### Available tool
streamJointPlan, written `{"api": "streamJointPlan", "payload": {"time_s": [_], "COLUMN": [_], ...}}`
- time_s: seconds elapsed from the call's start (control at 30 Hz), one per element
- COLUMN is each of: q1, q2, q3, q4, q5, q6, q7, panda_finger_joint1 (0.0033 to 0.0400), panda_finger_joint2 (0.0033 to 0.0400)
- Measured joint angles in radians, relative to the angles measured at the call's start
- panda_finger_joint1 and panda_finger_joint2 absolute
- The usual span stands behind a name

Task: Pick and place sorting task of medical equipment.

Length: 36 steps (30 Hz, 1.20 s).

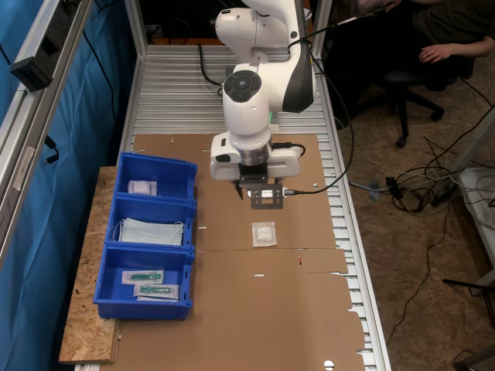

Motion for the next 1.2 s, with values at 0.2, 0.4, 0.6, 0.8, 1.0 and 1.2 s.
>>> {"api": "streamJointPlan", "payload": {"time_s": [0.2, 0.4, 0.6, 0.8, 1.0, 1.2], "q1": [0.000, 0.000, 0.000, 0.000, 0.000, 0.000], "q2": [0.000, 0.000, 0.000, 0.000, 0.000, 0.000], "q3": [0.000, 0.000, 0.000, 0.000, 0.000, 0.000], "q4": [-0.008, -0.023, -0.029, -0.029, -0.029, -0.029], "q5": [-0.054, -0.106, -0.137, -0.157, -0.168, -0.173], "q6": [0.002, 0.004, 0.005, 0.009, 0.013, 0.015], "q7": [0.000, 0.000, 0.000, 0.000, 0.000, 0.000], "panda_finger_joint1": [0.0400, 0.0400, 0.0400, 0.0400, 0.0400, 0.0400], "panda_finger_joint2": [0.0400, 0.0400, 0.0400, 0.0400, 0.0400, 0.0400]}}
